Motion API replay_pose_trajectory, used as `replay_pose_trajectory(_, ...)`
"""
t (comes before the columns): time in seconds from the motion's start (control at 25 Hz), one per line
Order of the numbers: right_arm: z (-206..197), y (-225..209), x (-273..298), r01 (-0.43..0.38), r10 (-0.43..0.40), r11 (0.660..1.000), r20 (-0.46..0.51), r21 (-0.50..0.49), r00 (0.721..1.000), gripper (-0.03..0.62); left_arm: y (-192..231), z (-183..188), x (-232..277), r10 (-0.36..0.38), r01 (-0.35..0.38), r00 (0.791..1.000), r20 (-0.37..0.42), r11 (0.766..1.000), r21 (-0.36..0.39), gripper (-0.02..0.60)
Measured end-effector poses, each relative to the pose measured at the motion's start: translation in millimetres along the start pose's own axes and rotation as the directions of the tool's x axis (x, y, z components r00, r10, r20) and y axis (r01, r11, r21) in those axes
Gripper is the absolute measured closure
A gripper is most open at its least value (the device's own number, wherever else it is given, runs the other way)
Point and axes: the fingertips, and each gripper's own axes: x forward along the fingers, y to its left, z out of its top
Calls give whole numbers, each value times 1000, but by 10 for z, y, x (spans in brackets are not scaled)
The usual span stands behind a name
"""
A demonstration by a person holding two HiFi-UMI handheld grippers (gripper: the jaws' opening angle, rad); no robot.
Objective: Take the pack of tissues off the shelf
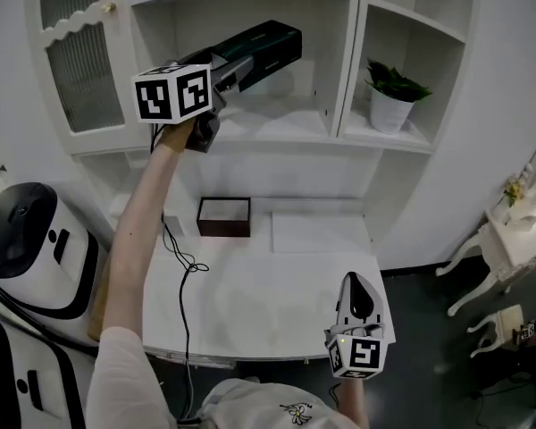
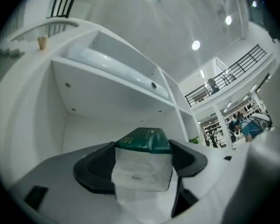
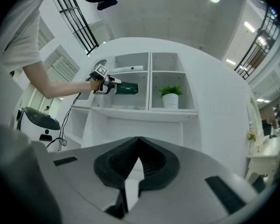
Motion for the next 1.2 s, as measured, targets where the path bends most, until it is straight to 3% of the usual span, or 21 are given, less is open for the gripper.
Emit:
replay_pose_trajectory(0.2, 333, 144, 78, -50, 55, 997, 84, -55, 995, 592, -205, 322, -648, 37, -45, 989, 142, 998, 53, 224)
replay_pose_trajectory(0.36, 547, 311, 109, -97, 106, 993, 140, -68, 984, 592, -426, 448, -1203, 78, -111, 966, 246, 986, 124, 224)
replay_pose_trajectory(0.48, 659, 460, 128, -139, 149, 988, 171, -70, 974, 592, -608, 458, -1625, 122, -188, 939, 323, 965, 181, 224)
replay_pose_trajectory(0.6, 753, 629, 129, -188, 201, 979, 197, -82, 960, 592, -769, 384, -2050, 187, -289, 907, 377, 928, 236, 224)
replay_pose_trajectory(0.76, 850, 826, 118, -251, 263, 964, 222, -81, 939, 592, -926, 133, -2543, 286, -407, 875, 392, 872, 273, 224)
replay_pose_trajectory(1.0, 1036, 1087, 60, -308, 329, 944, 277, -117, 903, 592, -1158, -410, -3102, 438, -548, 815, 380, 797, 256, 224)
replay_pose_trajectory(1.08, 1077, 1152, 29, -331, 351, 936, 290, -117, 890, 592, -1259, -602, -3244, 456, -559, 812, 364, 787, 262, 224)
replay_pose_trajectory(1.2, 1088, 1208, -15, -352, 369, 929, 296, -112, 881, 592, -1393, -914, -3387, 465, -546, 826, 319, 800, 250, 222)
